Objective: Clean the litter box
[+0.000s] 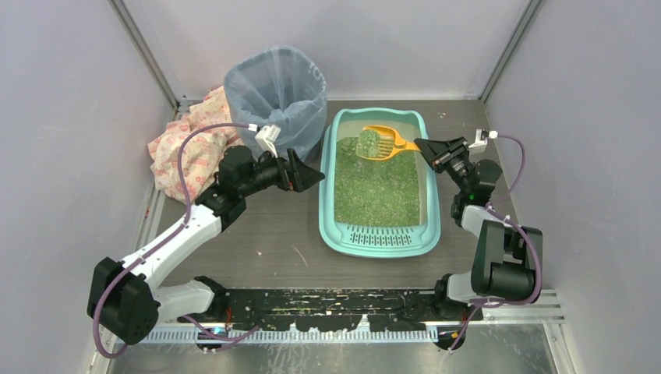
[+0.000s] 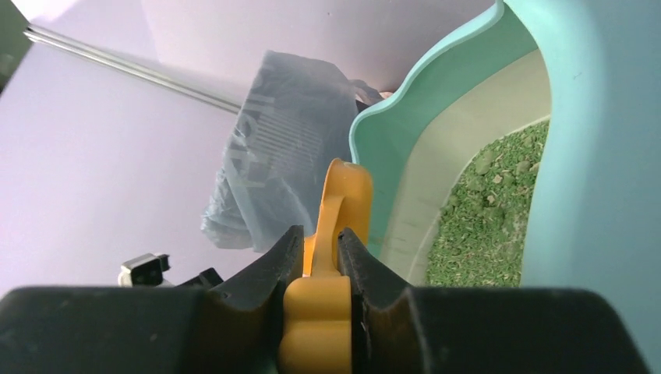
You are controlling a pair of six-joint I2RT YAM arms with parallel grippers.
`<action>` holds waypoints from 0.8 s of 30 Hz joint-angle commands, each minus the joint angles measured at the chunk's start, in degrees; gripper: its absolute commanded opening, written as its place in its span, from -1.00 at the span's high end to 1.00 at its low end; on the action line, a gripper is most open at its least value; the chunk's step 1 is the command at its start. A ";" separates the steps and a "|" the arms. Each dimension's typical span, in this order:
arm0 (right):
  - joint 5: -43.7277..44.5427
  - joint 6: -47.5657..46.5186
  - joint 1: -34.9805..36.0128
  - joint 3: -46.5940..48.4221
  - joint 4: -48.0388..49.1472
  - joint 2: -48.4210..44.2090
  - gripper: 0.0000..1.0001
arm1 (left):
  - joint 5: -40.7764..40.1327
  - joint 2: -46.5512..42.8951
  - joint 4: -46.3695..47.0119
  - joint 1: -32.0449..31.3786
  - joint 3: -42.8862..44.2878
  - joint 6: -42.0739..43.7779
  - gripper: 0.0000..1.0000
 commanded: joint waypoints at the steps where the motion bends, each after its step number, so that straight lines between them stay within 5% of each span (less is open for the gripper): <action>1: -2.99 8.81 -1.65 -0.60 15.47 2.40 0.99 | -0.06 0.08 3.84 0.40 0.07 -0.54 -0.79; 17: -3.90 10.74 -2.56 -1.77 19.97 4.65 0.98 | -0.64 -0.55 2.98 0.52 0.10 0.13 -0.79; 24: -1.88 0.96 -1.60 -1.18 4.62 -3.48 0.98 | -0.37 0.03 4.14 0.49 -0.26 -1.56 -0.78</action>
